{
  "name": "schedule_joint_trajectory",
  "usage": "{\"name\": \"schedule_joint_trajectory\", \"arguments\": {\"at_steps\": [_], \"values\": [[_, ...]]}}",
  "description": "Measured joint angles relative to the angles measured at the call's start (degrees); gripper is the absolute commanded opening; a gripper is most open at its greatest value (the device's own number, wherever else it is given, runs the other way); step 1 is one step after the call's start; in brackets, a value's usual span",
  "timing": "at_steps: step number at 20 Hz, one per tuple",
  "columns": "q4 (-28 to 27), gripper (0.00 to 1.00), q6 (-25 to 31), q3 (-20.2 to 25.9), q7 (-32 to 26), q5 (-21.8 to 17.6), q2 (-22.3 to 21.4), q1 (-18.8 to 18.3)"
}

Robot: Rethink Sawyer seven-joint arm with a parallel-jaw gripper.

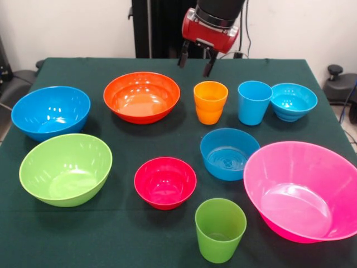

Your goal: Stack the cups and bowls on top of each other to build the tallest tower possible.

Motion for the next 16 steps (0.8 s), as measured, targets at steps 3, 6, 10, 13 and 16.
{"name": "schedule_joint_trajectory", "arguments": {"at_steps": [3,6,10,13,16], "values": [[0.5,1.00,0.0,0.0,0.0,0.0,0.1,0.0],[0.7,1.00,0.0,-0.1,0.0,0.0,0.1,0.2],[0.7,1.00,0.0,-0.1,0.0,0.0,0.1,0.6],[0.7,1.00,0.0,-0.1,0.0,0.0,0.1,0.7],[0.7,1.00,0.0,-0.1,0.0,0.0,0.1,0.7]]}}
